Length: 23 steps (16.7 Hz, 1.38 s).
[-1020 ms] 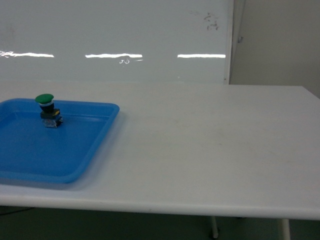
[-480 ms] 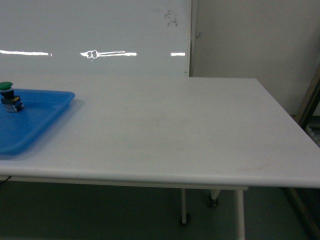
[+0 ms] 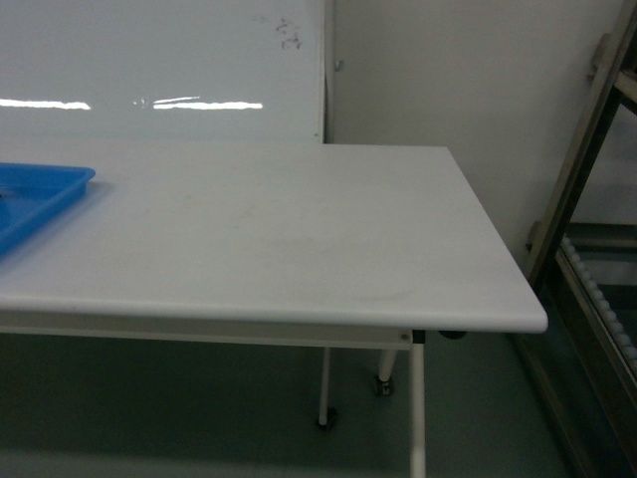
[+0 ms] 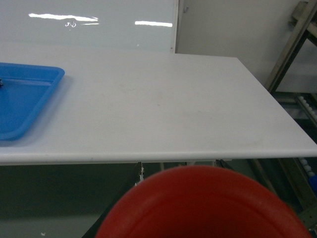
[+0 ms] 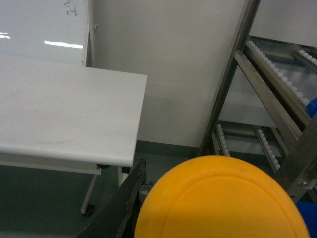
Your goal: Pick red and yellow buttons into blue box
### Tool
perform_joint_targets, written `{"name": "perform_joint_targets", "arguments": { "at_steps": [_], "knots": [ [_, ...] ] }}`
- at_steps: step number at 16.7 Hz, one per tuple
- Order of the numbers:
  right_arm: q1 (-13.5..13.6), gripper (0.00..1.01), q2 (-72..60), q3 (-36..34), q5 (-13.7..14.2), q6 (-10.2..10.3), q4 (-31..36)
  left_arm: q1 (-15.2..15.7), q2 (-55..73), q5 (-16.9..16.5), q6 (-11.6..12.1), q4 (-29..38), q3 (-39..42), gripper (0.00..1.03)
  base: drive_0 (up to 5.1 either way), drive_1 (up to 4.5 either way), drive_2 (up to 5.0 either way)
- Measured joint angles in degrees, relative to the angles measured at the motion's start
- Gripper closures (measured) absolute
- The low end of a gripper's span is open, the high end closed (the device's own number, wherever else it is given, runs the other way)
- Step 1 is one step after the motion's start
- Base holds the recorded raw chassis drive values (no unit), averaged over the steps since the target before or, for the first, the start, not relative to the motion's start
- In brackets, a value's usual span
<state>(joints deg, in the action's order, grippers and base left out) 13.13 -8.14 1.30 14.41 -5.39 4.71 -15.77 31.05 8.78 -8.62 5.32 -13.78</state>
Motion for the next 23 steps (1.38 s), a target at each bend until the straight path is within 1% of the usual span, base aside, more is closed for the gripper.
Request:
{"name": "perform_joint_targets", "arguments": {
  "at_steps": [10, 23],
  "knots": [
    [0.0, 0.66, 0.0, 0.0, 0.1, 0.0, -0.2, 0.0, 0.0, 0.0, 0.0, 0.0, 0.0, 0.69, 4.7, -3.86, -0.8],
    [0.0, 0.66, 0.0, 0.0, 0.1, 0.0, -0.1, 0.0, 0.0, 0.0, 0.0, 0.1, 0.0, 0.69, 4.9, -2.46, -2.5]
  ]
}}
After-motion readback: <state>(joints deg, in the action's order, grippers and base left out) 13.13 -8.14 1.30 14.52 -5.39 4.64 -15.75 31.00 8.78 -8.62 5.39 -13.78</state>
